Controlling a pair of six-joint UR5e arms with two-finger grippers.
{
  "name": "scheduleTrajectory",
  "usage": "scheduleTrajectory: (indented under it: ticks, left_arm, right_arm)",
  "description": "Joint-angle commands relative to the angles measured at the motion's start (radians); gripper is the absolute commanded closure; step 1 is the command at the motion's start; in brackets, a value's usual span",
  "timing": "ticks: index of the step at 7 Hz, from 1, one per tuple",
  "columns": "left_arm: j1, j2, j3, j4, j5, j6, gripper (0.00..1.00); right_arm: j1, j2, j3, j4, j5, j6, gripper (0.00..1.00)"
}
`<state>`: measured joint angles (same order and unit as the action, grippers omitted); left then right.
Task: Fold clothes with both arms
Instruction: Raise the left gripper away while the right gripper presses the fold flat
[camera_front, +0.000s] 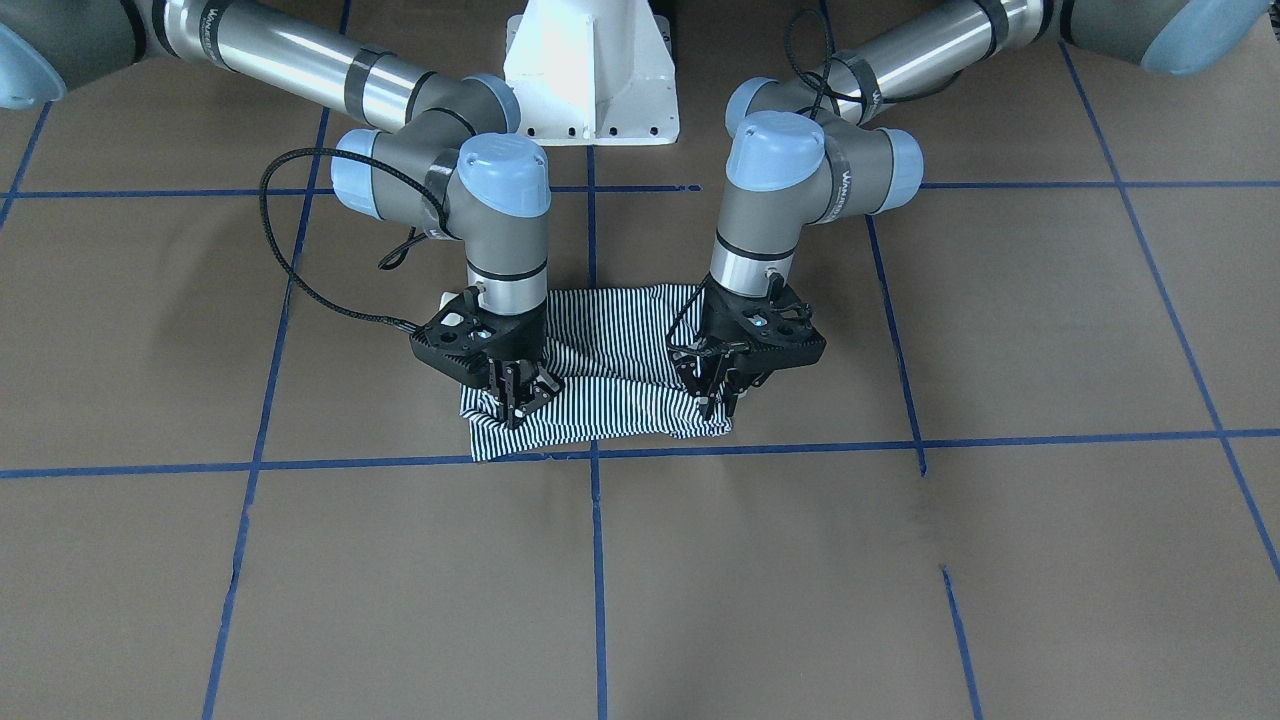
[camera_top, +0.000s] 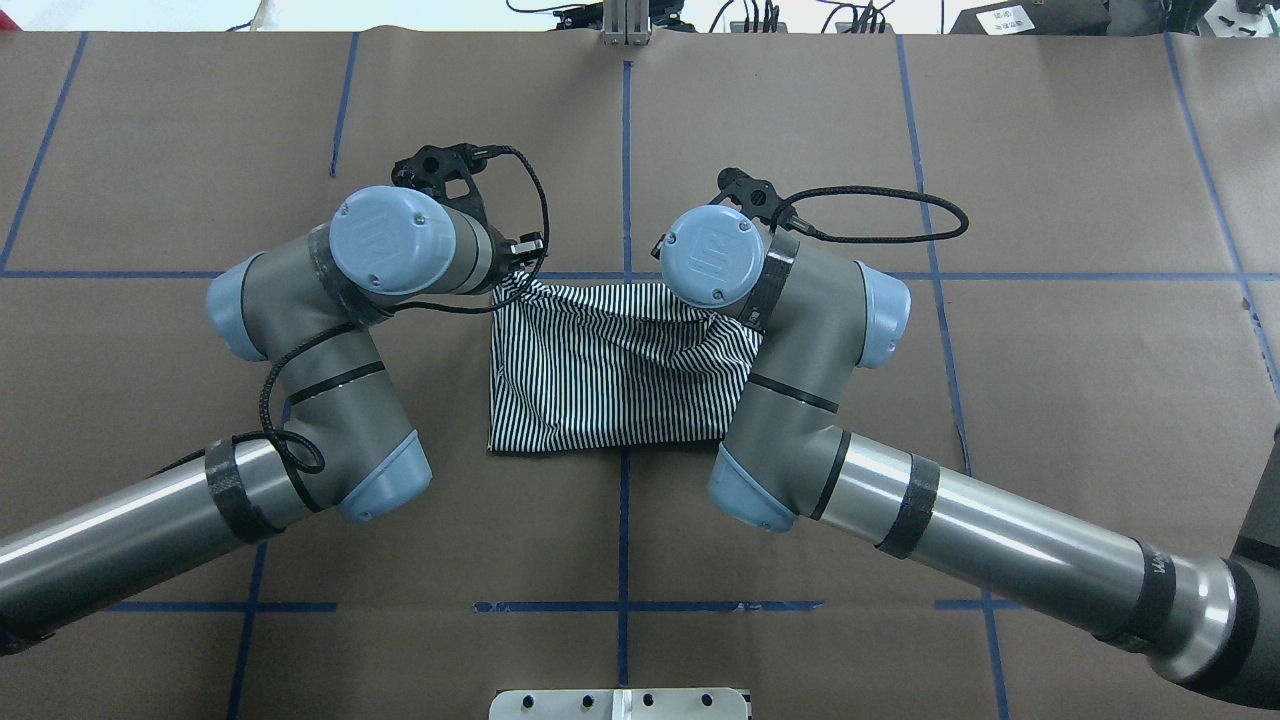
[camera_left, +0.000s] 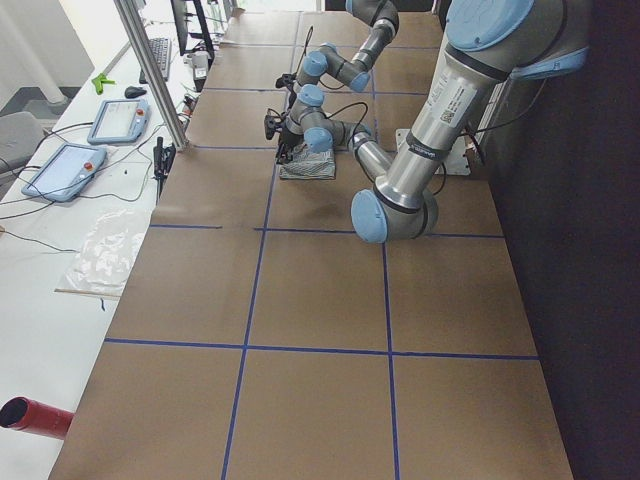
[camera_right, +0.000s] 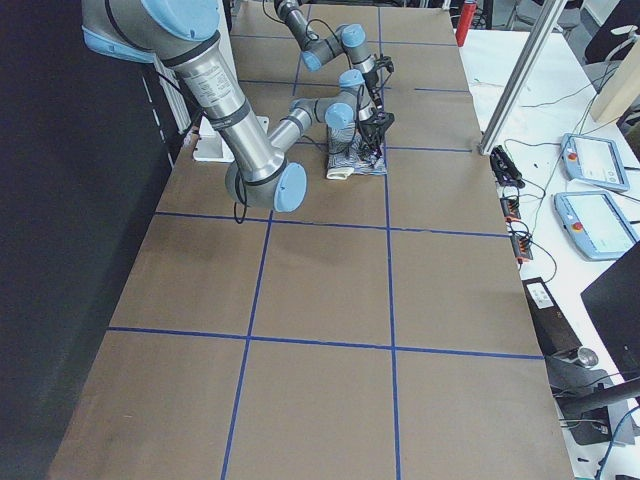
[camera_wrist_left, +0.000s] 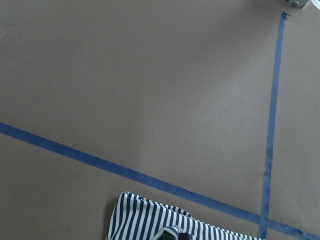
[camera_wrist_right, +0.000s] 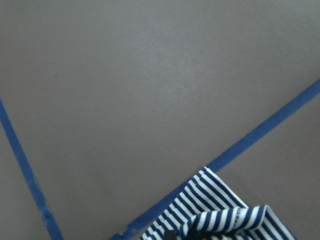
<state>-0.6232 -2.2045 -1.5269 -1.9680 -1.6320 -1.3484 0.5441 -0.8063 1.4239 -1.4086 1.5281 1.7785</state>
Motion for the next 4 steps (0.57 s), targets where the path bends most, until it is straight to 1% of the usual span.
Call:
scheduleTrajectory:
  ticks: [1,2,3,4]
  left_arm:
    - [-0.120,0.083,-0.041,-0.090,-0.188,0.259,0.00]
    - [-0.151,0.116,-0.051,-0.124,-0.225,0.314,0.00]
    - [-0.153,0.117,-0.050,-0.124,-0.224,0.313,0.00]
    - [-0.153,0.117,-0.052,-0.124,-0.226,0.305,0.00]
  right_arm:
    - [0.026,0.030,0.016,-0.012,0.080,-0.136,0.00]
    - [0.025,0.030,0.041,-0.024,0.086,-0.158,0.00]
    - [0.022,0.030,0.070,-0.047,0.077,-0.225,0.00]
    - [-0.021,0.027,0.098,-0.087,0.058,-0.287,0.00]
